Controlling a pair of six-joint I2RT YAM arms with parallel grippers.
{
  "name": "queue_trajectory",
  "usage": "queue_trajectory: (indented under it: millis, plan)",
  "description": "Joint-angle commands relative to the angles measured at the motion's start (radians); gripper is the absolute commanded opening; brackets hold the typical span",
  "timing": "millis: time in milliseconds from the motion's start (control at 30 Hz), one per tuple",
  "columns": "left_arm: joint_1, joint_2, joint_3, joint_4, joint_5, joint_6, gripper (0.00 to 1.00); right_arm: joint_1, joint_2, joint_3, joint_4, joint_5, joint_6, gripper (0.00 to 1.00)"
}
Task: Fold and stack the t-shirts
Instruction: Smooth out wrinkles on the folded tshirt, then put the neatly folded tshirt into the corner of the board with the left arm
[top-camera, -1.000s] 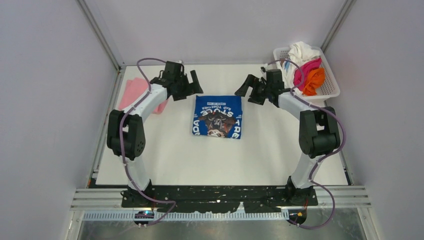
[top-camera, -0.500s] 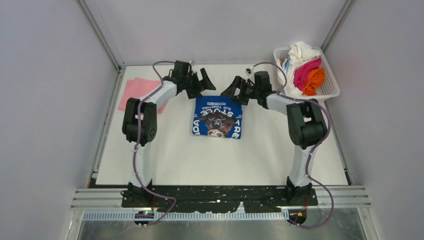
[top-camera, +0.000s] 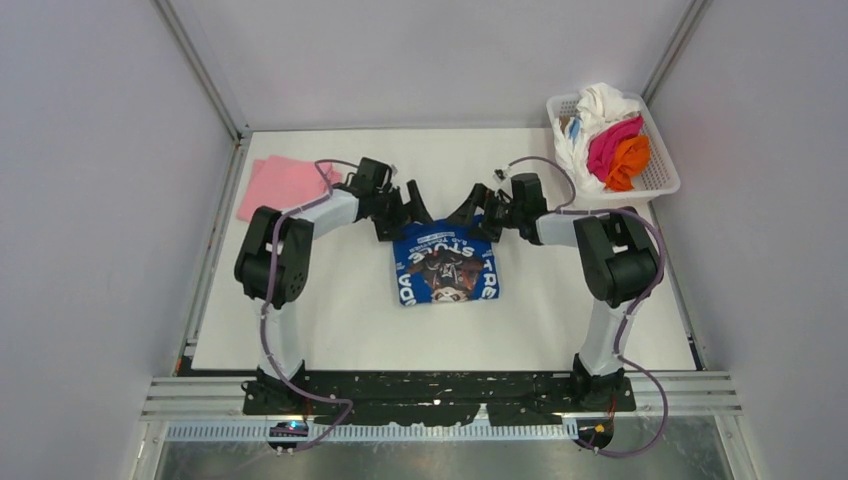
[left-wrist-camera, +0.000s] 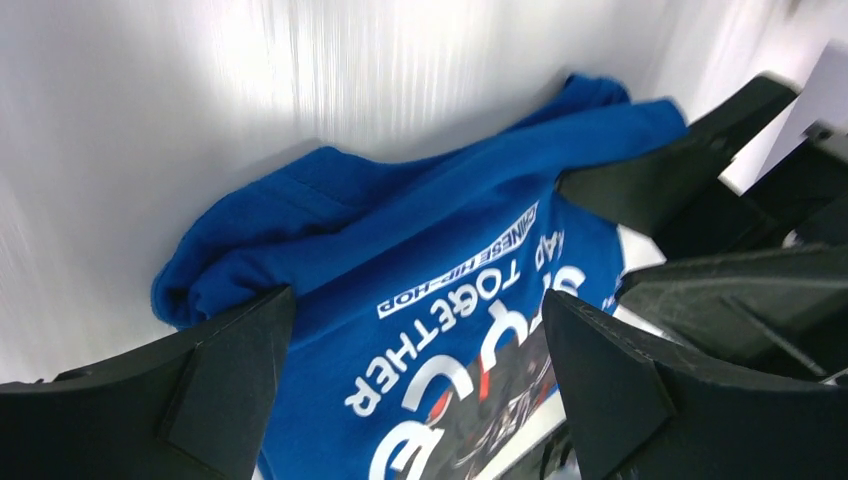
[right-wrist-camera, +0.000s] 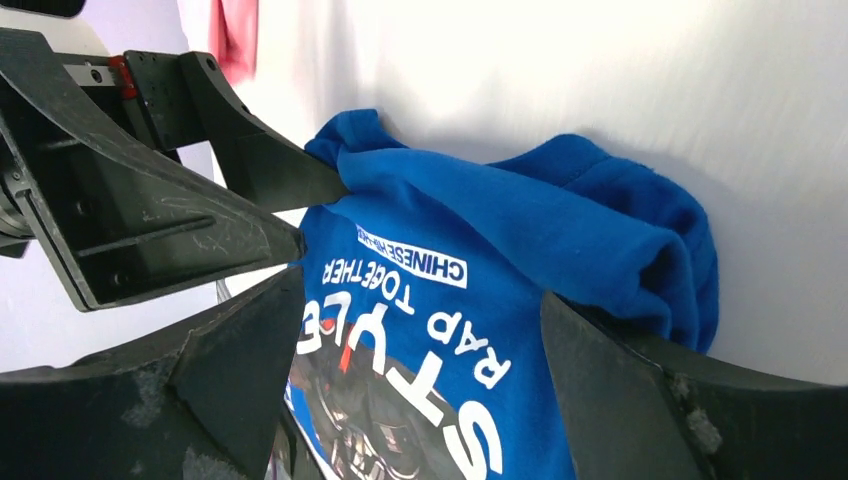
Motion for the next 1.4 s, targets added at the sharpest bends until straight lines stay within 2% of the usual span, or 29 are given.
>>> queue_trajectory:
  millis: [0,100,267,400,633,933,1033,1200,1367]
  plan:
    - [-0.061,-0.178,-0.220,-0.134,-0.046,0.034,1.00,0.054,-0.131,-0.201,-0.075,0.032,-0.050,0.95]
    - [-0.114,-0.322,-0.369,-0.114,-0.108,0.037,1.00,0.089,-0.292,-0.346,-0.108,0.078,-0.067,0.95]
    - [-0.185,-0.447,-0.457,-0.101,-0.157,0.030,1.00,0.150,-0.481,-0.490,-0.158,0.118,-0.076,0.95]
    - [-0.198,-0.528,-0.458,-0.120,-0.190,0.026,1.00,0.151,-0.585,-0.447,-0.247,0.163,-0.118,0.95]
    - [-0.216,-0.730,-0.487,-0.206,-0.336,0.041,1.00,0.150,-0.765,-0.381,-0.362,0.238,-0.137,0.95]
    - [-0.215,-0.932,-0.612,-0.298,-0.468,0.039,1.00,0.133,-1.060,-0.421,-0.551,0.495,-0.162,0.95]
    - [-0.216,-0.948,-0.661,-0.279,-0.451,0.036,1.00,0.127,-1.120,-0.429,-0.593,0.568,-0.168,0.95]
    - [-0.215,-0.900,-0.716,-0.217,-0.388,0.002,0.99,0.122,-1.152,-0.439,-0.631,0.597,-0.185,0.95]
    - [-0.244,-0.830,-0.748,-0.105,-0.293,-0.065,0.91,0.120,-1.141,-0.445,-0.638,0.592,-0.196,0.95]
